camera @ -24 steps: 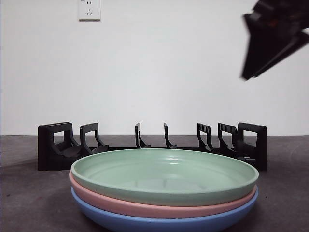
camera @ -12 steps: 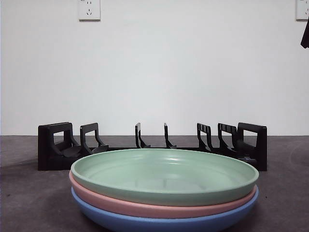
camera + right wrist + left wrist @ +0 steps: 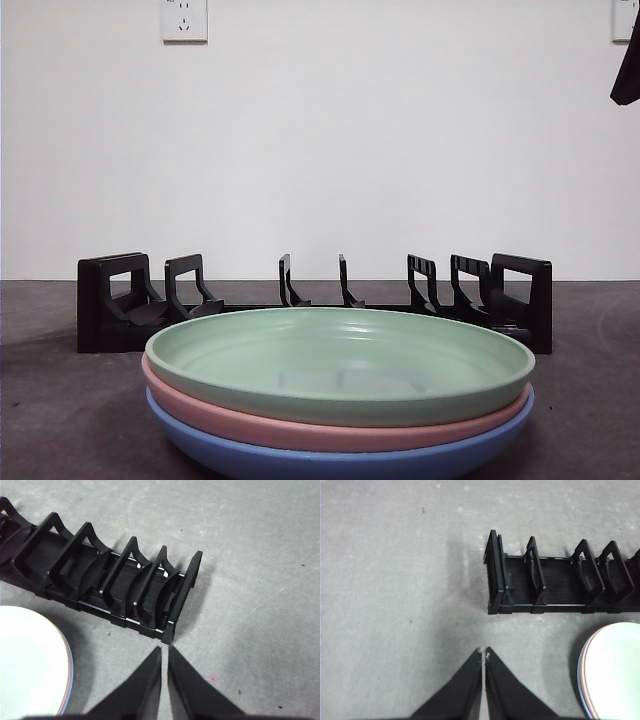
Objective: Place the plate
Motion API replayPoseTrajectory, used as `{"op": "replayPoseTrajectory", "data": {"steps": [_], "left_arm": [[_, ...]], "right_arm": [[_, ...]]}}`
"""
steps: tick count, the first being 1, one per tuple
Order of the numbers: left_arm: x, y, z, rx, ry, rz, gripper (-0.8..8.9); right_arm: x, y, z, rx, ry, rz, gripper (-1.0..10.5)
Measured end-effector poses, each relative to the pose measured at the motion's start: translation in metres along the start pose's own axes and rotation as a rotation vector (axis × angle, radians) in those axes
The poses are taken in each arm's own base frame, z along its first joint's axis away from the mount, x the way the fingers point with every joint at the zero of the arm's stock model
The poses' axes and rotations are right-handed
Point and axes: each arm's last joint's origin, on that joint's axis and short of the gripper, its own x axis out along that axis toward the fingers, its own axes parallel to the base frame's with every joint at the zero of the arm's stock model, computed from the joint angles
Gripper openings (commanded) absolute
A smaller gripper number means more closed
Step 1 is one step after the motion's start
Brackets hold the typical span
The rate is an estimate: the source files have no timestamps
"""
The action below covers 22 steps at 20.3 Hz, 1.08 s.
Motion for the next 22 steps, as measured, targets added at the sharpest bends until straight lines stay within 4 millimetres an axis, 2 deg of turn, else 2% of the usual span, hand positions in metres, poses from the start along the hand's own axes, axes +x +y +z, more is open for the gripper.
{"op": "replayPoseTrajectory", "data": {"steps": [2, 4, 7, 9, 11, 15, 22], "left_arm": [[0.004, 0.003, -0.015, 0.014, -0.112, -0.025, 0.07], [0.019, 0.011, -0.038, 0.031, -0.287, -0.024, 0.07], [0.050, 0.024, -0.075, 0.041, -0.517, 0.013, 0.07], [0.070, 0.034, -0.101, 0.034, -0.575, 0.065, 0.07], [0.086, 0.041, -0.122, 0.025, -0.551, 0.096, 0.08], [0.096, 0.046, -0.135, 0.018, -0.551, 0.120, 0.07], [0.099, 0.047, -0.138, 0.023, -0.548, 0.099, 0.07]], "right_arm": [[0.000, 0.000, 0.000, 0.000, -0.003, 0.000, 0.2], [0.000, 0.000, 0.002, -0.002, -0.018, -0.001, 0.2], [0.000, 0.000, 0.004, -0.004, -0.042, -0.001, 0.2], [0.000, 0.000, 0.004, -0.004, -0.042, -0.001, 0.2], [0.000, 0.000, 0.004, -0.004, -0.042, -0.001, 0.2], [0.000, 0.000, 0.004, -0.004, -0.042, -0.001, 0.2], [0.000, 0.000, 0.004, -0.005, -0.044, -0.001, 0.2]]}}
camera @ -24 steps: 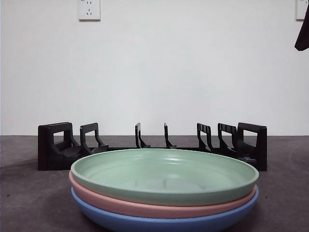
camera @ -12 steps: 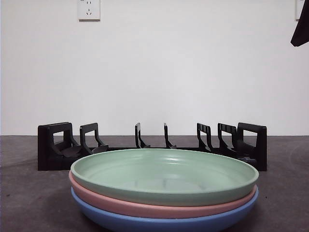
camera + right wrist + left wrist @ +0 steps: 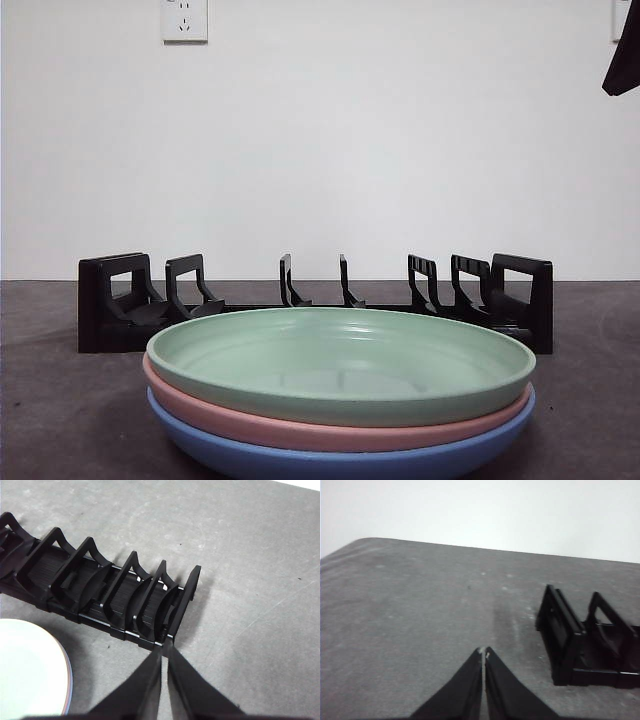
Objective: Place the plate
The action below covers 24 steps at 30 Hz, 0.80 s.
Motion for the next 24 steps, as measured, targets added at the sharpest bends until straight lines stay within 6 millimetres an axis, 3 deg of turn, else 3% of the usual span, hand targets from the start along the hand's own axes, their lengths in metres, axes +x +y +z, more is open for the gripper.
{"op": "replayPoseTrajectory", "data": {"steps": [24], "left_arm": [[0.0000, -0.0016, -0.0001, -0.003, 0.005, -0.054, 0.07]], "right_arm": [[-0.0003, -0.0002, 0.0000, -0.007, 0.000, -0.009, 0.2]]}}
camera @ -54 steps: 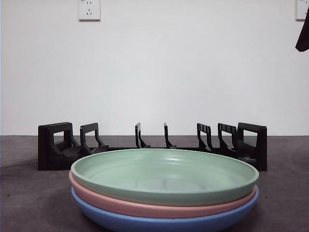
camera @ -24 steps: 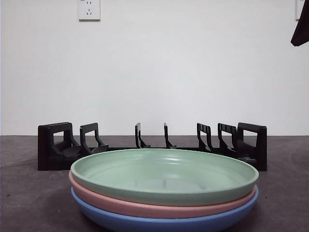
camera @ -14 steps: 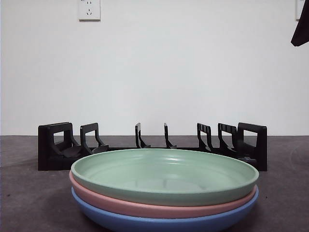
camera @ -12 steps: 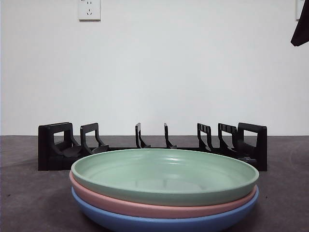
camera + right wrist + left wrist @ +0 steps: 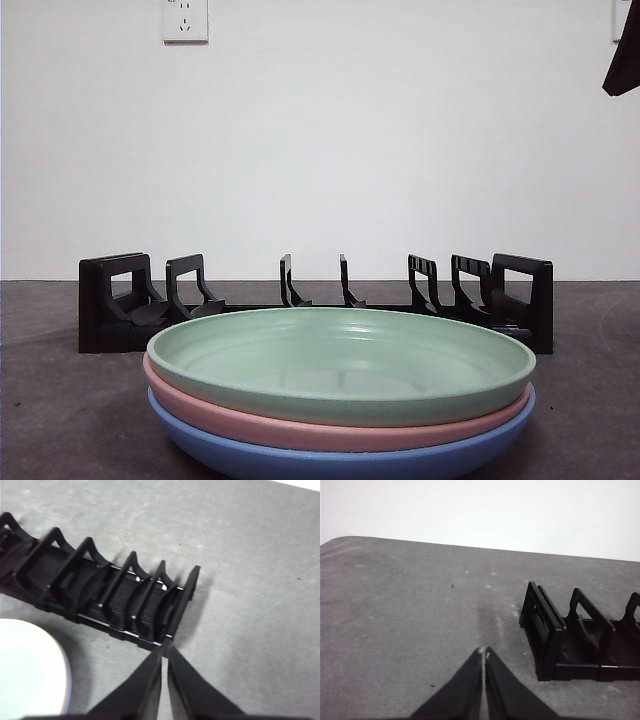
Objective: Place the plate
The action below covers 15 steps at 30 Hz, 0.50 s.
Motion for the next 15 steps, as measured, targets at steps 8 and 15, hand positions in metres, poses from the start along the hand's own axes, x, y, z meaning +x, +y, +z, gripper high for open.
{"op": "replayPoseTrajectory", "data": {"steps": [8, 15], "left_arm": [[0.000, 0.000, 0.000, 0.000, 0.000, 0.000, 0.07], [0.000, 0.000, 0.000, 0.000, 0.000, 0.000, 0.07]], "right_arm": [[-0.010, -0.009, -0.033, -0.031, -0.245, -0.136, 0.2], [0.008, -0.017, -0.122, -0.001, -0.399, -0.236, 0.2]]}}
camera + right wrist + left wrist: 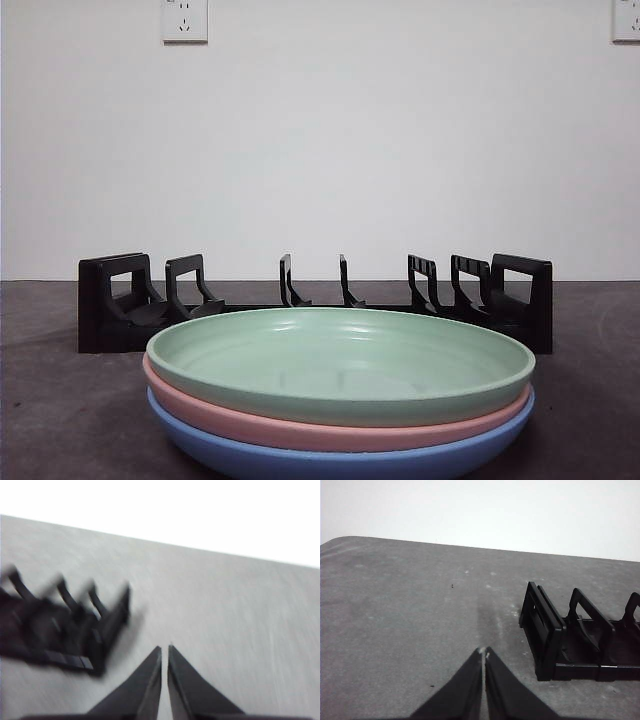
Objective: Place the plate
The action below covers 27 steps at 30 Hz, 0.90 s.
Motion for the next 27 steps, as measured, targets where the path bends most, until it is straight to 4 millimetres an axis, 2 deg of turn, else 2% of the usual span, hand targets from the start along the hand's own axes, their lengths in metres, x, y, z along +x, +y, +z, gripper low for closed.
{"op": "replayPoseTrajectory", "data": {"steps": [1, 3, 9, 27], "left_arm": [[0.000, 0.000, 0.000, 0.000, 0.000, 0.000, 0.07], [0.000, 0.000, 0.000, 0.000, 0.000, 0.000, 0.07], [0.000, 0.000, 0.000, 0.000, 0.000, 0.000, 0.07], [0.000, 0.000, 0.000, 0.000, 0.000, 0.000, 0.07]], "right_arm": [[-0.002, -0.001, -0.013, 0.003, -0.002, -0.021, 0.2], [-0.005, -0.004, -0.026, 0.007, -0.019, -0.071, 0.2], [-0.010, -0.008, -0.044, 0.030, -0.054, -0.143, 0.2], [-0.015, -0.009, -0.040, 0.036, -0.116, -0.189, 0.2]]}}
